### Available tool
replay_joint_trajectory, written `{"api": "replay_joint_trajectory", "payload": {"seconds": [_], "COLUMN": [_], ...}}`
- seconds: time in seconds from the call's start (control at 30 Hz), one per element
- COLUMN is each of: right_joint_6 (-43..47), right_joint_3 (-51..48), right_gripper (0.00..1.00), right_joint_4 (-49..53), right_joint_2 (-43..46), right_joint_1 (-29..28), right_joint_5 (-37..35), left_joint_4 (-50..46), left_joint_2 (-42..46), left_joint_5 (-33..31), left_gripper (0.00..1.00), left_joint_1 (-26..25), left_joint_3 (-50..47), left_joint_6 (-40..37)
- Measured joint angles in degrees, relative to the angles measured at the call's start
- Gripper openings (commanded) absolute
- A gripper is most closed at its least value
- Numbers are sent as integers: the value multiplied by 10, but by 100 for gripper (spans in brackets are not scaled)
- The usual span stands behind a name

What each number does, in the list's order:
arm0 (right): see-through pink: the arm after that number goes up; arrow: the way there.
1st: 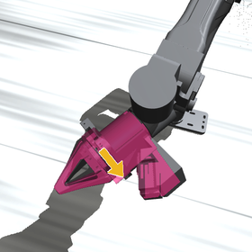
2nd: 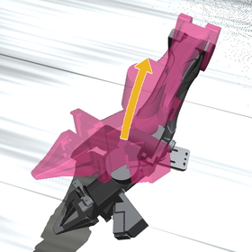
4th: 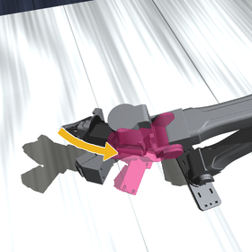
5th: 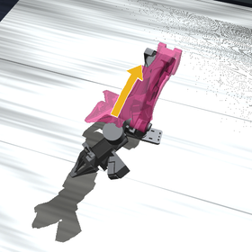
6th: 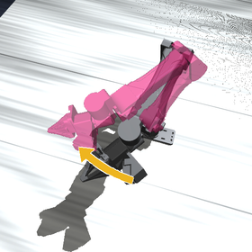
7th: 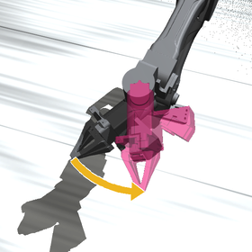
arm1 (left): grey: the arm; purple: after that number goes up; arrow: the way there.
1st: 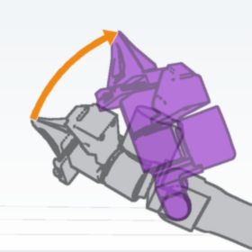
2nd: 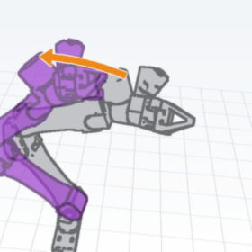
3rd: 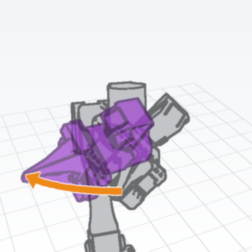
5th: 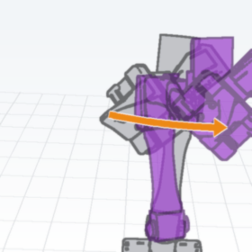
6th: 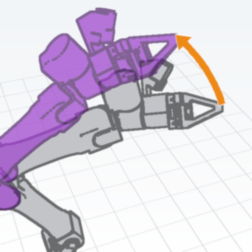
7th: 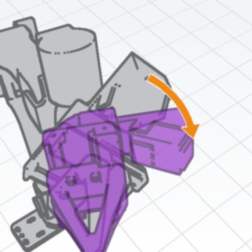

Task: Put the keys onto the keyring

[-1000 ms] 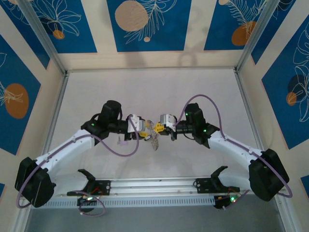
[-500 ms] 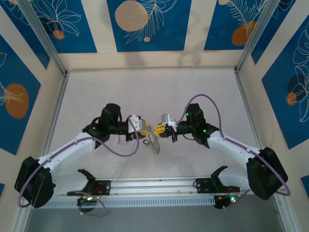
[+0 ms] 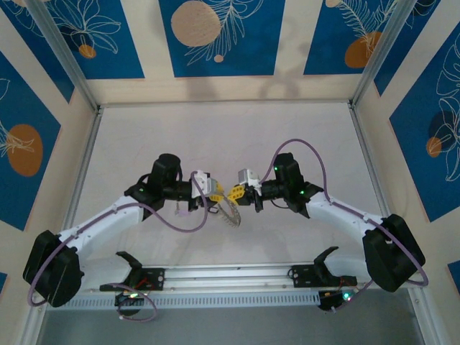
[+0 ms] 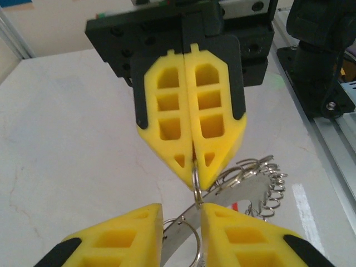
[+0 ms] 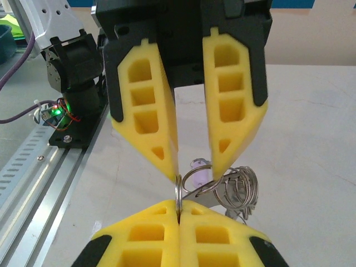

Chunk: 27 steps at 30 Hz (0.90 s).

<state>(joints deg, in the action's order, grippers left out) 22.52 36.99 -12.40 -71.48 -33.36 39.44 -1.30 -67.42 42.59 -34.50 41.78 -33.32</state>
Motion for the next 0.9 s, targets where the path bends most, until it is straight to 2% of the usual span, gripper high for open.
{"api": "replay_joint_trajectory", "payload": {"seconds": [0.27, 0.57, 0.67, 0.83, 0.9], "right_joint_6": [4, 27, 37, 53, 57], "right_joint_3": [4, 14, 18, 20, 20], "right_gripper": [0, 0, 0, 0, 0], "right_joint_4": [14, 33, 44, 56, 59], "right_joint_2": [0, 0, 0, 1, 1], "right_joint_1": [-6, -32, -40, -54, -57], "right_joint_5": [-38, -94, -119, -160, -170], "left_joint_4": [-14, -13, -13, -16, -17], "left_joint_2": [-18, -20, -23, -28, -32], "left_joint_5": [5, 0, -9, -29, -36], "left_gripper": [24, 18, 9, 7, 3], "left_joint_1": [0, -2, -3, -7, -9], "left_joint_3": [3, 4, 5, 9, 9], "left_joint_6": [-2, 0, -1, -2, -2]}}
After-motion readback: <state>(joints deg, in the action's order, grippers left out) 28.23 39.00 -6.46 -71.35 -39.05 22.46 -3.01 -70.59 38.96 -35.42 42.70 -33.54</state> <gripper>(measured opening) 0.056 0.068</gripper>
